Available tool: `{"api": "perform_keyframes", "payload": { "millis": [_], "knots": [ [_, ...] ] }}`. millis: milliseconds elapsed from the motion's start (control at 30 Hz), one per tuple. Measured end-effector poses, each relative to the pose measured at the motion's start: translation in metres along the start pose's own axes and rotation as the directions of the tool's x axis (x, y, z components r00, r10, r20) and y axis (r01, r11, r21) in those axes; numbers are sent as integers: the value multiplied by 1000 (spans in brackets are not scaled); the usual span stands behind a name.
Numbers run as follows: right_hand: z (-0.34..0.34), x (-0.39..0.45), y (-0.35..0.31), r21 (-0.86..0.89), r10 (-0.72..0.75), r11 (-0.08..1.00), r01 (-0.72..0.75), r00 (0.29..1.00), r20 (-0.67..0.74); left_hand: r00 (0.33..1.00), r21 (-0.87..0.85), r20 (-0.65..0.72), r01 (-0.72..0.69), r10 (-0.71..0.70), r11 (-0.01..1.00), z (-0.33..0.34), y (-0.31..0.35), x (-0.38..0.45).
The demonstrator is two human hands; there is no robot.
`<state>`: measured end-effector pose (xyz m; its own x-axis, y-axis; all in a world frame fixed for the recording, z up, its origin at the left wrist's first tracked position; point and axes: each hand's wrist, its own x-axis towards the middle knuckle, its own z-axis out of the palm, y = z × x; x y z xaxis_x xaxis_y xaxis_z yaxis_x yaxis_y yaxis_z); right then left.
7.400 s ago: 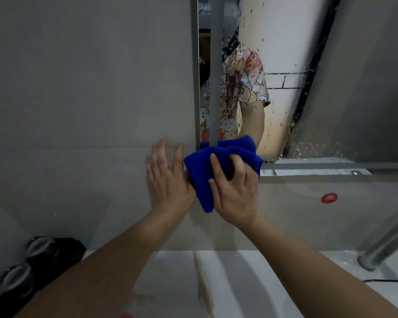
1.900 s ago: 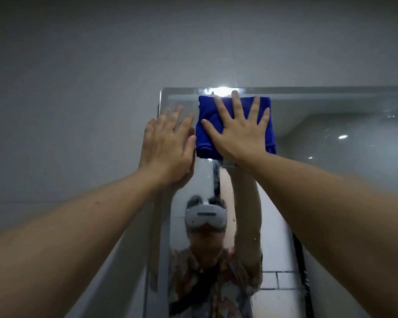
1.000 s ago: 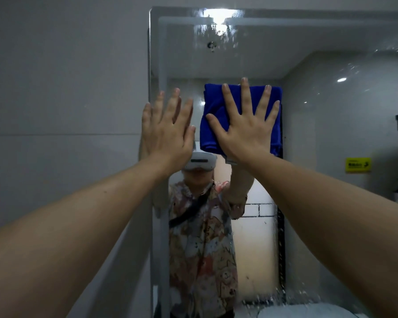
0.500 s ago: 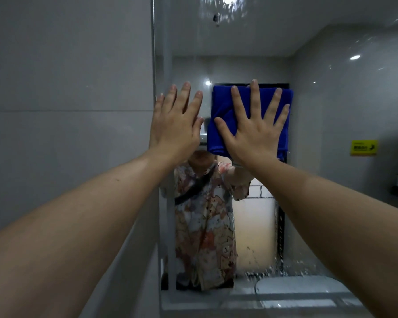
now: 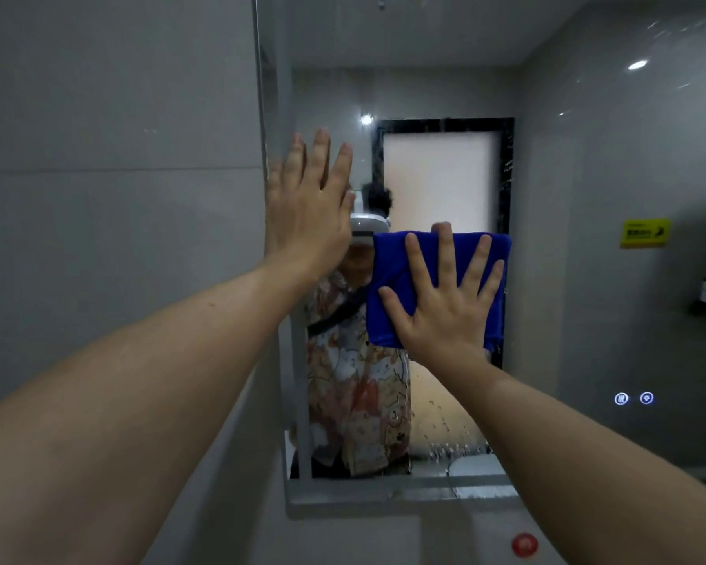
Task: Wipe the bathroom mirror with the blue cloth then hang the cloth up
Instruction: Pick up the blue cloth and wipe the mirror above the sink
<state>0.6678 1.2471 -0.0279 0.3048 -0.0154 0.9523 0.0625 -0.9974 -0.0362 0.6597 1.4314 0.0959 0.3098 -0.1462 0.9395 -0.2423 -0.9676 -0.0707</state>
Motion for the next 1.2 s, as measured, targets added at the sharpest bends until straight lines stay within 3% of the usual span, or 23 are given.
{"api": "perform_keyframes", "payload": {
  "millis": [267, 600, 800, 933, 1200],
  "knots": [
    [2, -6, 0, 3, 7, 1000, -7, 999, -37, 990, 6, -25, -137, 137, 991, 48, 6, -98],
    [13, -47, -3, 20, 17, 1000, -16, 998, -58, 986, 5, -81, -149, 149, 989, 65, 8, -108],
    [21, -78, -3, 23, 10, 1000, -9, 999, -32, 993, -12, -90, -77, 76, 997, 64, 19, -109],
    [26, -99, -2, 20, 3, 1000, -2, 1000, -12, 997, -35, -70, -27, 24, 999, 69, 30, -127],
    [44, -166, 5, 26, -27, 999, 26, 999, 35, 990, -61, 44, -134, 136, 989, 92, 24, -229]
  ]
}}
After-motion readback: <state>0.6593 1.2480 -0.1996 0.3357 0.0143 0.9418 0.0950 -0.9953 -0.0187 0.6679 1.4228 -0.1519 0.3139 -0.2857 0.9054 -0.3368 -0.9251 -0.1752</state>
